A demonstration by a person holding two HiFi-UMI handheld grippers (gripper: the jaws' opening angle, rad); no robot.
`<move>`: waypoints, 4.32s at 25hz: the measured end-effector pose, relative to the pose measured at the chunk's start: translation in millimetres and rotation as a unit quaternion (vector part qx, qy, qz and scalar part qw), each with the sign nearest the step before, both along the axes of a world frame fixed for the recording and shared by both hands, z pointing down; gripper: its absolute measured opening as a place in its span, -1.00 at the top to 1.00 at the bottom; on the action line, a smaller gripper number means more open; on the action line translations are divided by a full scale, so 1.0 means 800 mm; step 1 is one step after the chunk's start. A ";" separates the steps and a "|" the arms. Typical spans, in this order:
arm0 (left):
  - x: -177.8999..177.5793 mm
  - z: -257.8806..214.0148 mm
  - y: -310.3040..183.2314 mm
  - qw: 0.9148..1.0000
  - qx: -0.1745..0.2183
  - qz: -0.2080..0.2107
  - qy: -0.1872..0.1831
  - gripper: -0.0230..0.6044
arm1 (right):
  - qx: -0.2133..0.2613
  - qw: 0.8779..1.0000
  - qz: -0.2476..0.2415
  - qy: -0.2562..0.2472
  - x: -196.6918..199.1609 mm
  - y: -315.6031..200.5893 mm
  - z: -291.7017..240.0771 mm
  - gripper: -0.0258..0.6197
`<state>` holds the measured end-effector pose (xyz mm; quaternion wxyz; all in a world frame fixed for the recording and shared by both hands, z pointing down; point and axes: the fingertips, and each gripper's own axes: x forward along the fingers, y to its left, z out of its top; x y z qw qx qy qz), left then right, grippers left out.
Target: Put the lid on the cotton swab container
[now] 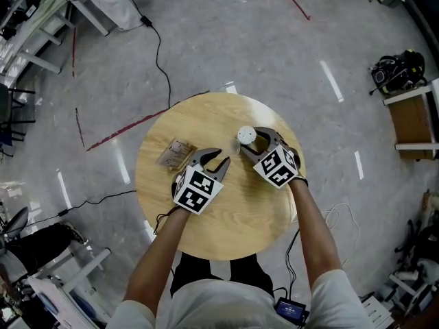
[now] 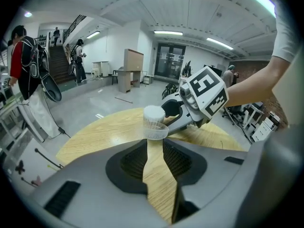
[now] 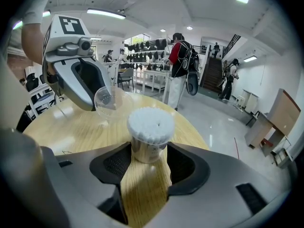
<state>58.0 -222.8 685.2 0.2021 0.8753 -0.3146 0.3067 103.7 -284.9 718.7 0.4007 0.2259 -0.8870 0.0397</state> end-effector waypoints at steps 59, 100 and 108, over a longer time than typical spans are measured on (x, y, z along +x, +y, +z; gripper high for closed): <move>0.086 -0.021 -0.056 0.997 0.022 0.071 -0.003 0.58 | -0.004 1.000 0.001 -0.019 -0.005 0.017 0.002 0.12; -0.113 -0.496 0.001 0.937 0.328 0.065 0.106 0.87 | 0.308 0.907 0.270 -0.099 0.038 0.128 -0.577 0.84; -0.131 -0.537 0.046 0.922 0.359 0.089 0.117 0.87 | 0.335 0.898 0.271 -0.086 0.011 0.184 -0.612 0.84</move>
